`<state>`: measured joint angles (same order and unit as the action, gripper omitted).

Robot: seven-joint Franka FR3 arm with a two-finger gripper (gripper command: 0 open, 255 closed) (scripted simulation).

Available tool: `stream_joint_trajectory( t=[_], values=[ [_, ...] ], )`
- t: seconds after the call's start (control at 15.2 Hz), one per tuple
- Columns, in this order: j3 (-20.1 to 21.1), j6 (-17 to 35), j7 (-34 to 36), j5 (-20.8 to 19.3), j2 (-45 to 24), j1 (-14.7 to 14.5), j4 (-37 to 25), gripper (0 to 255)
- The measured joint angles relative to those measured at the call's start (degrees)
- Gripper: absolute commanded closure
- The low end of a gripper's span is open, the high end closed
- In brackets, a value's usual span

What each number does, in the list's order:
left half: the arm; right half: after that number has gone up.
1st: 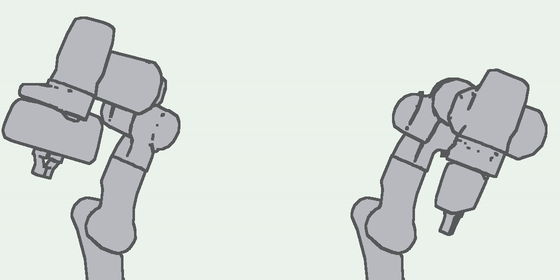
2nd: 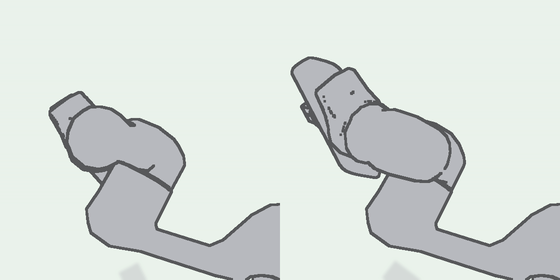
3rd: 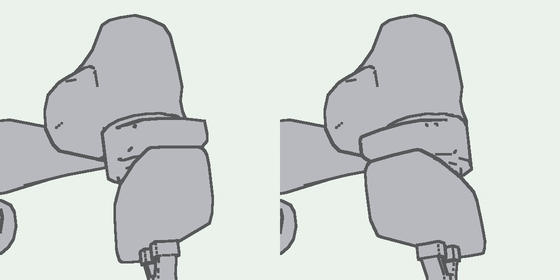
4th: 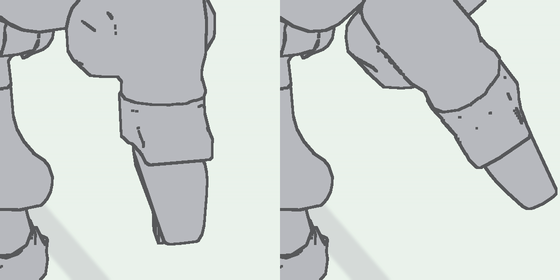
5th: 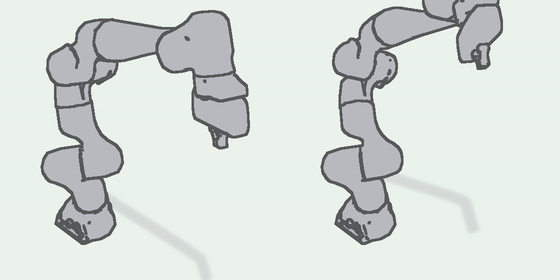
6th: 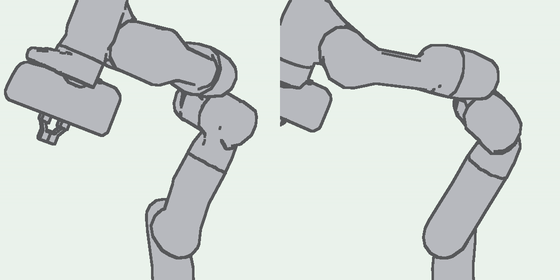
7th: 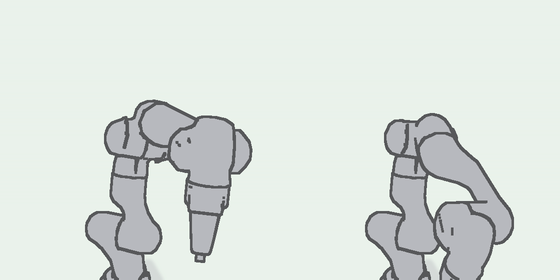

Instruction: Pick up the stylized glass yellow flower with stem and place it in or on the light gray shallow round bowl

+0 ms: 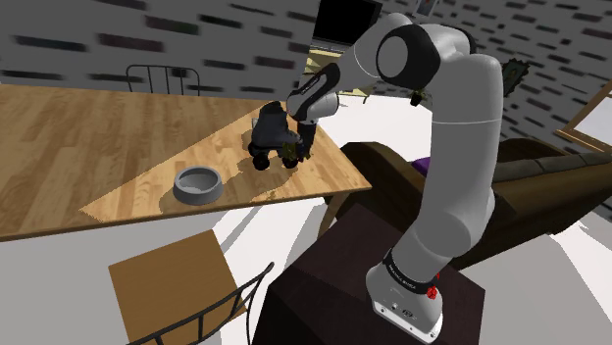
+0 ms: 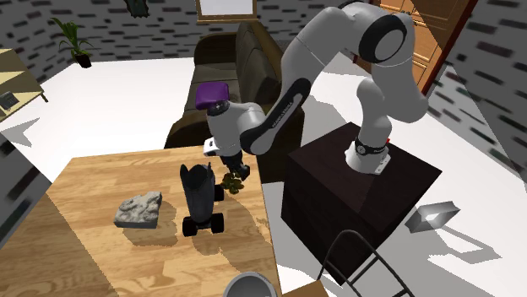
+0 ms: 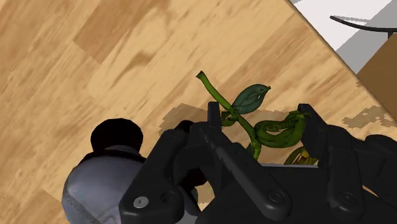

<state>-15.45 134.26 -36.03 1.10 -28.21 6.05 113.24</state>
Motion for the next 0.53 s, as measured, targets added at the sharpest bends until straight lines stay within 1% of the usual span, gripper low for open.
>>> stream_joint_trajectory(
  t=[0.13, 0.53],
  values=[
    [0.6, -0.4, 2.4, 0.0, 0.1, -1.8, -0.2, 255],
    [2.5, -2.5, 9.2, 0.3, -1.7, -6.7, -4.2, 255]
  ],
)
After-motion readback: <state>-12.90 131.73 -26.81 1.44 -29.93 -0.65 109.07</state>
